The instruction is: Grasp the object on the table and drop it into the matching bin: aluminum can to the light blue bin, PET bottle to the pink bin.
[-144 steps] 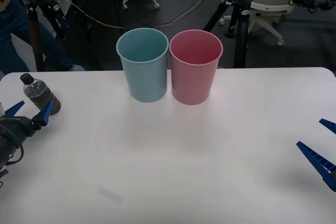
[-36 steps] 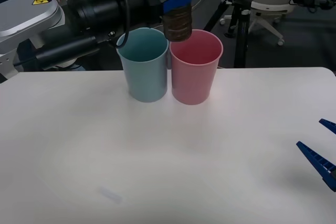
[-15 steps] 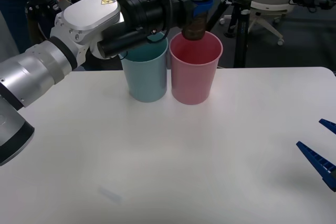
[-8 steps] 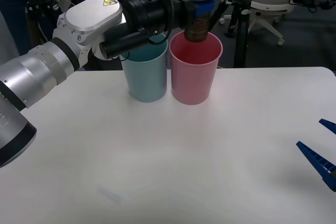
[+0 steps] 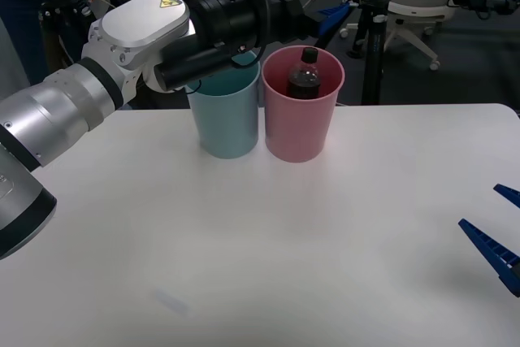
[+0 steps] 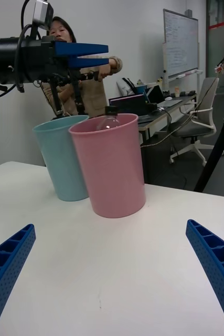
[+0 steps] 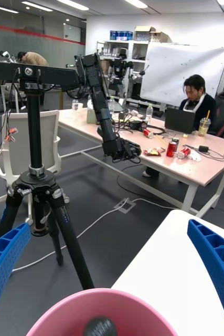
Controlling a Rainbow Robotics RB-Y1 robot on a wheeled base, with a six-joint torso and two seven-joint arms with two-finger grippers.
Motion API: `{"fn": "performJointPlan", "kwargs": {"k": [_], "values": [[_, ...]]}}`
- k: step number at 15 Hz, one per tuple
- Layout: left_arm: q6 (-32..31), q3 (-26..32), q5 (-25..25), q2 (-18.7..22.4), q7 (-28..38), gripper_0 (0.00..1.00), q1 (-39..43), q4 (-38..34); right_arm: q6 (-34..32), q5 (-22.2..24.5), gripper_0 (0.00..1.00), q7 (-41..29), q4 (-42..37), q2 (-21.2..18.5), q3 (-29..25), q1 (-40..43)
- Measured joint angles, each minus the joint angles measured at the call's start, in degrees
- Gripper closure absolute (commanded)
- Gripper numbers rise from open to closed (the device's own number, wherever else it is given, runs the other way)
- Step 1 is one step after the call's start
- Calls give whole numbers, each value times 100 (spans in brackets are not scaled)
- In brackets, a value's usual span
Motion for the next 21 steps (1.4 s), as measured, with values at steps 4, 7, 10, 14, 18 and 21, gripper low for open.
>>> {"fn": "performJointPlan", "kwargs": {"k": [4, 7, 10, 14, 18, 21], "values": [[0, 5, 21, 0, -18, 0, 0, -13, 0, 0, 0, 0, 0, 0, 0, 0], [-3, 1, 37, 0, -24, 0, 1, -47, 0, 0, 0, 0, 0, 0, 0, 0], [-84, 6, 153, 118, -109, 0, 14, -192, 0, 0, 0, 0, 0, 0, 0, 0], [-472, -2, 582, 456, -608, 0, 90, -347, 0, 0, 0, 0, 0, 0, 0, 0], [-513, -2, 906, 1056, -716, 0, 408, -1106, 0, 0, 0, 0, 0, 0, 0, 0], [-545, -7, 1297, 1748, -736, 0, 762, -1937, 0, 0, 0, 0, 0, 0, 0, 0]]}}
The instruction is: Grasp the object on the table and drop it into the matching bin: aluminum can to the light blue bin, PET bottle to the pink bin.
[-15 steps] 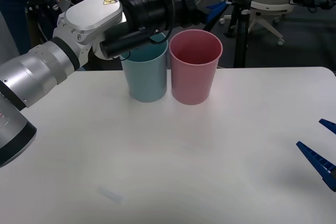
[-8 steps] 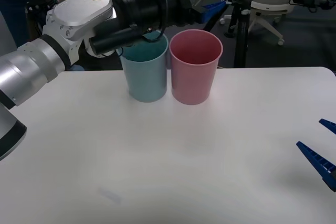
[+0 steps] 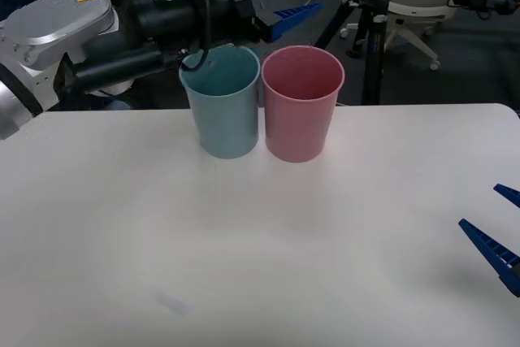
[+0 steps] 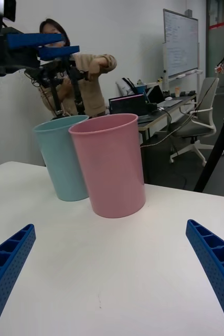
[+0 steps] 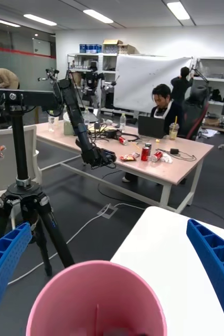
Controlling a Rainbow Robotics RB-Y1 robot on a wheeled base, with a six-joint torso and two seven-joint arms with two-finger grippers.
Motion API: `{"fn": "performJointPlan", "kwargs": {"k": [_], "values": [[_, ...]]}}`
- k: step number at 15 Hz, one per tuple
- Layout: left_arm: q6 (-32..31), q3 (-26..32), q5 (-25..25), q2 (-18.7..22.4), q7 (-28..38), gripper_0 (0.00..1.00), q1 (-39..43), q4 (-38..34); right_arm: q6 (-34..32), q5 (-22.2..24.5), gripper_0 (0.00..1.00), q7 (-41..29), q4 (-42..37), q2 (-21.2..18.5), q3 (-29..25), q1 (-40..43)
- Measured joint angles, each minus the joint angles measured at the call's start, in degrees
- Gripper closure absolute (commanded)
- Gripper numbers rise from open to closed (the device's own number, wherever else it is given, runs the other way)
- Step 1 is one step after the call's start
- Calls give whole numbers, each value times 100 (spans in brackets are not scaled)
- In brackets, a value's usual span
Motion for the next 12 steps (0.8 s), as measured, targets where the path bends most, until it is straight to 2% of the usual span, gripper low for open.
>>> {"fn": "performJointPlan", "kwargs": {"k": [4, 7, 10, 12], "values": [[-33, 7, 583, 923, -163, 0, 456, -920, 0, 0, 0, 0, 0, 0, 0, 0], [-139, 6, 1419, 1602, -847, 0, 780, -1365, 0, 0, 0, 0, 0, 0, 0, 0], [-282, 122, 1985, 2069, -1520, 0, 1166, -1535, 0, 0, 0, 0, 0, 0, 0, 0], [-459, 568, 1992, 2200, -1666, 0, 1661, -1563, 0, 0, 0, 0, 0, 0, 0, 0]]}}
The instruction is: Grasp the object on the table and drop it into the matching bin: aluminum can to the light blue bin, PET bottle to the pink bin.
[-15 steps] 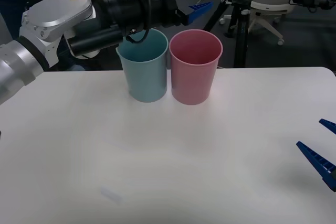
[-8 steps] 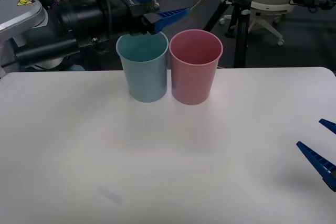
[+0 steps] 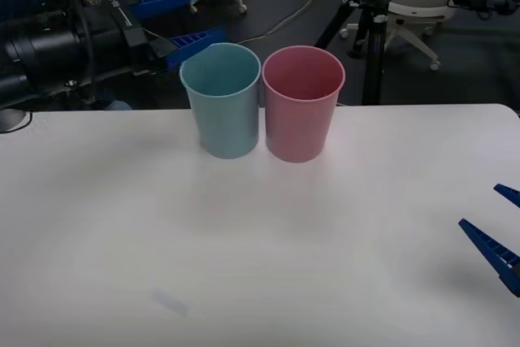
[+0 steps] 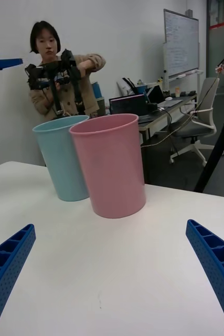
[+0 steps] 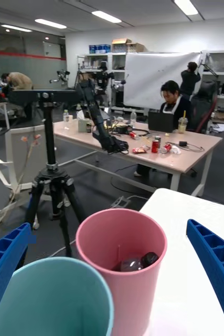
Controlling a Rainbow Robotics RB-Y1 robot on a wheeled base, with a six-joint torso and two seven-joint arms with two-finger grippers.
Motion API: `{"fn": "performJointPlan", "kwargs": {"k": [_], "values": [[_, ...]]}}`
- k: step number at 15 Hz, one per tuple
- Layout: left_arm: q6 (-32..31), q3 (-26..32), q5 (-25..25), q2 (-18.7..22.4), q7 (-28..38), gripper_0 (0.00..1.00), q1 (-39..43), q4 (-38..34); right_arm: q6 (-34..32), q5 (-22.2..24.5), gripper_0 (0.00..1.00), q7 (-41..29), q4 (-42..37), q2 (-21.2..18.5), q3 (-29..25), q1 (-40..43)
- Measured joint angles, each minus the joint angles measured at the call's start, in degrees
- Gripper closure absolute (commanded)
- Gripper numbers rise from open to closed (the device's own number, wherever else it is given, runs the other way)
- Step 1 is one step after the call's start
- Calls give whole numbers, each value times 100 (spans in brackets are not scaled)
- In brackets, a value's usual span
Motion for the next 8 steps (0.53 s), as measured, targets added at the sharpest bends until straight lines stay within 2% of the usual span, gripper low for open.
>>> {"fn": "performJointPlan", "kwargs": {"k": [2, 8], "values": [[-177, 650, -244, 9, 54, 0, 629, -81, 0, 0, 0, 0, 0, 0, 0, 0], [-243, 2522, -874, 23, 197, 0, 2835, -962, 0, 0, 0, 0, 0, 0, 0, 0]]}}
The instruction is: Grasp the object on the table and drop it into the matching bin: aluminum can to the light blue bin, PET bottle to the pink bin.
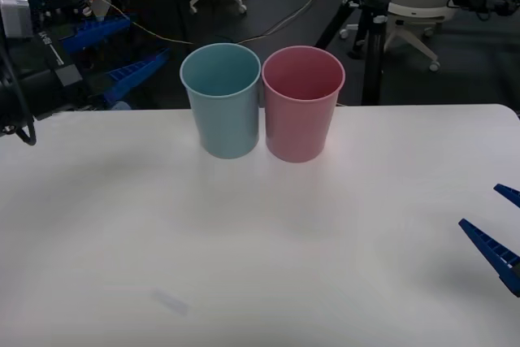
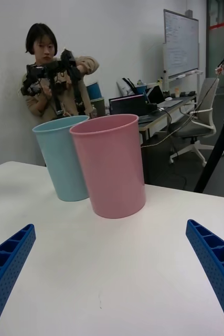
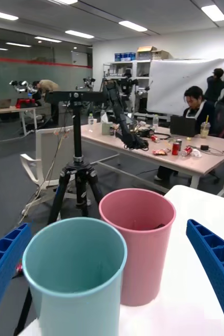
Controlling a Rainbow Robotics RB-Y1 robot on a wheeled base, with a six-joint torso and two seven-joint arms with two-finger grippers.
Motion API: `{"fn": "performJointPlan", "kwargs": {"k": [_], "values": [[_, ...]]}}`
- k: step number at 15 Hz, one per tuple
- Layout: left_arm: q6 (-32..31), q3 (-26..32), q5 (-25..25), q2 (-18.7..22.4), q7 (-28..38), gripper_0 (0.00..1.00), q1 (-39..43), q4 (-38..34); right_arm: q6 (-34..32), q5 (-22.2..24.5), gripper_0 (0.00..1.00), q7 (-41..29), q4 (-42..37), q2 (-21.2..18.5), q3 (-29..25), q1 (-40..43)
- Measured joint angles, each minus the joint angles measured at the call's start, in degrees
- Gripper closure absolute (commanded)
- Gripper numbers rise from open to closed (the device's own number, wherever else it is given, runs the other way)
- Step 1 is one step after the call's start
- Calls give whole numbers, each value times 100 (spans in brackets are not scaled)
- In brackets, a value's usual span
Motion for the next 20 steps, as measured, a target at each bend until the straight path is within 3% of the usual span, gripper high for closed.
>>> {"fn": "performJointPlan", "kwargs": {"k": [3, 5, 8, 13, 17, 20], "values": [[-5, 930, -359, -185, 31, 0, 1213, -459, 0, 0, 0, 0, 0, 0, 0, 0], [-66, 1607, -892, -561, 102, 0, 2004, -747, 0, 0, 0, 0, 0, 0, 0, 0], [-273, 2100, -1366, -1085, 222, 0, 2734, -953, 0, 0, 0, 0, 0, 0, 0, 0], [-1013, 2858, -2532, -2221, 533, 0, 3305, -958, 0, 0, 0, 0, 0, 0, 0, 0], [-2076, 3743, -3728, -3356, 1329, 0, 3508, -957, 0, 0, 0, 0, 0, 0, 0, 0], [-2610, 4206, -4212, -4006, 1585, 0, 3694, -956, 0, 0, 0, 0, 0, 0, 0, 0]]}}
